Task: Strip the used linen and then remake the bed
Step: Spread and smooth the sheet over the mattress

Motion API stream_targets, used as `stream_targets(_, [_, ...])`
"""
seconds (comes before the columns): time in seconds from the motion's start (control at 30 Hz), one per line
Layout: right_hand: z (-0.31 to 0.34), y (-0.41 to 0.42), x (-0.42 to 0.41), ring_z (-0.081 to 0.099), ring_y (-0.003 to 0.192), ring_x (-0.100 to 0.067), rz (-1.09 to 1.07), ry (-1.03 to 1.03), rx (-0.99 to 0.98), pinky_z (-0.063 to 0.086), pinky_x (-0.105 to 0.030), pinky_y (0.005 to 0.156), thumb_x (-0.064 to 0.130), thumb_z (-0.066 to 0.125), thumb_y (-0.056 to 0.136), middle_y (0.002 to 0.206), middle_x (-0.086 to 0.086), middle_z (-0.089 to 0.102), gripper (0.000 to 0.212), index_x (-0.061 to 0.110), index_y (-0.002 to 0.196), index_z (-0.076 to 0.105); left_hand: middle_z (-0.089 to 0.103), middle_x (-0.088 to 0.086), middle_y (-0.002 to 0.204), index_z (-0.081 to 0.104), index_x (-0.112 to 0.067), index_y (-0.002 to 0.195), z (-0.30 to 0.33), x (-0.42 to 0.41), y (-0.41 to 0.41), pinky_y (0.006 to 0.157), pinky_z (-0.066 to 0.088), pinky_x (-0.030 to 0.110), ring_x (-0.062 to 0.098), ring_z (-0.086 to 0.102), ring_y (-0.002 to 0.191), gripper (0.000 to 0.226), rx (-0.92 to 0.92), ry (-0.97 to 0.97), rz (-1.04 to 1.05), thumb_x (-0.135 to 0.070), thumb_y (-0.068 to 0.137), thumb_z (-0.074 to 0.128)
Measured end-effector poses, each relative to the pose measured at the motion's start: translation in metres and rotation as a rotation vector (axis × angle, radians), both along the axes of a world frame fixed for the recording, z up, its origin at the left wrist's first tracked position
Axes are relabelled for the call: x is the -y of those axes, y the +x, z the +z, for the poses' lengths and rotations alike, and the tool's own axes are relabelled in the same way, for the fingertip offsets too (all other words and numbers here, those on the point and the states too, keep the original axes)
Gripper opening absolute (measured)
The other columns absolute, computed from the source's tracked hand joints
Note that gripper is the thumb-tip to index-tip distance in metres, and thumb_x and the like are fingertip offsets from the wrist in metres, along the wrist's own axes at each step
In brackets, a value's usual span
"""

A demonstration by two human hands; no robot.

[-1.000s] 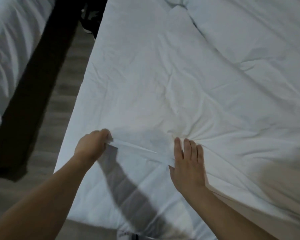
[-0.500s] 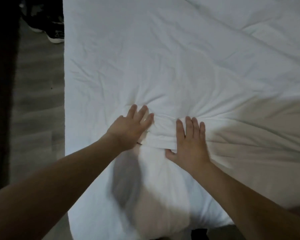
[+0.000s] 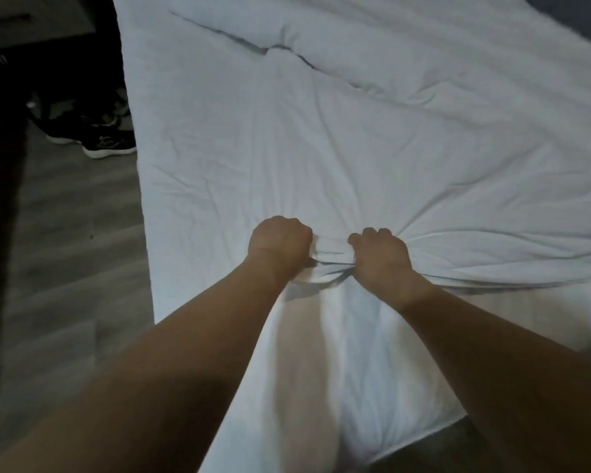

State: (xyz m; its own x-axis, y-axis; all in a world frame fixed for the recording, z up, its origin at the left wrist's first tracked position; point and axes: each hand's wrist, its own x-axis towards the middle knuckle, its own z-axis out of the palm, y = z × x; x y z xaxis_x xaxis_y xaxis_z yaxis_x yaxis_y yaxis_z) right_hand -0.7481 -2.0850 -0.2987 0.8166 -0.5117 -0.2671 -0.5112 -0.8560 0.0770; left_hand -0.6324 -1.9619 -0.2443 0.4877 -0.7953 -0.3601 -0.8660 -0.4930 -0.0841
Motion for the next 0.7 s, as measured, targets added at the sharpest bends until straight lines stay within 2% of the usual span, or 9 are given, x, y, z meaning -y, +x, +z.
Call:
stream_targets(0.1, [0.016, -0.028, -0.015, 0.053, 0.108, -0.026, 0.045, 0.056, -0.056, 0.038, -0.030, 0.082, 0.021, 0.052, 0.089, 0.117, -0.003, 0.055, 0.030, 0.022, 0.118, 0.054, 0.052, 0.003, 0.079, 0.050, -0.016, 0.080, 0.019, -0.020, -0.029, 0.069, 0.044, 0.031, 0.024, 0.049, 0.075, 0.015, -0.026, 0.028, -0.034, -0.025, 0.089, 0.058])
stream_targets(0.2, [0.033, -0.068, -0.034, 0.056, 0.108, -0.026, 0.119, 0.086, -0.083, 0.037, -0.028, 0.082, 0.023, 0.052, 0.088, 0.117, -0.003, 0.057, 0.026, 0.023, 0.114, 0.056, 0.063, 0.005, 0.089, 0.051, -0.017, 0.080, 0.027, -0.045, -0.065, 0.069, 0.046, 0.031, 0.024, 0.051, 0.073, 0.008, -0.044, 0.037, -0.027, -0.018, 0.087, 0.054])
stream_targets(0.33, [0.066, -0.132, -0.070, 0.053, 0.109, -0.026, 0.159, 0.095, -0.078, 0.039, -0.029, 0.082, 0.025, 0.054, 0.088, 0.120, -0.004, 0.054, 0.032, 0.022, 0.119, 0.054, 0.066, 0.006, 0.096, 0.052, -0.017, 0.084, 0.054, -0.090, -0.132, 0.069, 0.044, 0.031, 0.023, 0.051, 0.073, 0.005, -0.115, 0.081, -0.014, -0.020, 0.088, 0.050])
stream_targets(0.47, [0.155, -0.176, -0.095, 0.050, 0.111, -0.029, 0.098, 0.025, 0.047, 0.041, -0.034, 0.082, 0.012, 0.050, 0.089, 0.126, -0.009, 0.046, 0.040, 0.017, 0.129, 0.047, 0.066, 0.009, 0.104, 0.062, -0.015, 0.100, 0.144, -0.111, -0.172, 0.069, 0.042, 0.032, 0.027, 0.058, 0.084, 0.022, 0.007, -0.012, -0.024, -0.033, 0.093, 0.050])
stream_targets(0.53, [0.213, -0.183, -0.094, 0.053, 0.109, -0.031, 0.075, -0.033, 0.132, 0.040, -0.034, 0.079, 0.012, 0.051, 0.089, 0.123, -0.011, 0.047, 0.040, 0.016, 0.129, 0.048, 0.065, 0.008, 0.100, 0.062, -0.017, 0.101, 0.208, -0.107, -0.178, 0.068, 0.041, 0.032, 0.026, 0.056, 0.080, 0.018, 0.103, -0.049, -0.053, -0.026, 0.089, 0.053])
stream_targets(0.6, [0.262, -0.187, -0.089, 0.055, 0.107, -0.032, 0.044, -0.067, 0.194, 0.037, -0.032, 0.074, 0.013, 0.053, 0.087, 0.121, -0.011, 0.048, 0.042, 0.017, 0.129, 0.048, 0.061, 0.004, 0.088, 0.060, -0.018, 0.095, 0.265, -0.102, -0.184, 0.066, 0.041, 0.031, 0.023, 0.051, 0.070, 0.011, 0.187, -0.072, -0.067, -0.018, 0.084, 0.056])
stream_targets(0.67, [0.286, -0.191, -0.091, 0.057, 0.104, -0.033, 0.016, -0.084, 0.225, 0.035, -0.031, 0.072, 0.011, 0.055, 0.085, 0.118, -0.010, 0.049, 0.042, 0.017, 0.127, 0.048, 0.057, 0.003, 0.085, 0.057, -0.019, 0.094, 0.286, -0.107, -0.194, 0.067, 0.040, 0.031, 0.024, 0.052, 0.074, 0.010, 0.216, -0.118, -0.043, -0.017, 0.084, 0.055])
stream_targets(0.7, [0.288, -0.196, -0.096, 0.057, 0.103, -0.033, 0.007, -0.085, 0.221, 0.035, -0.031, 0.071, 0.011, 0.054, 0.085, 0.118, -0.010, 0.049, 0.041, 0.016, 0.126, 0.048, 0.059, 0.004, 0.092, 0.056, -0.019, 0.098, 0.279, -0.115, -0.199, 0.069, 0.040, 0.032, 0.026, 0.055, 0.081, 0.012, 0.199, -0.158, -0.031, -0.019, 0.087, 0.054])
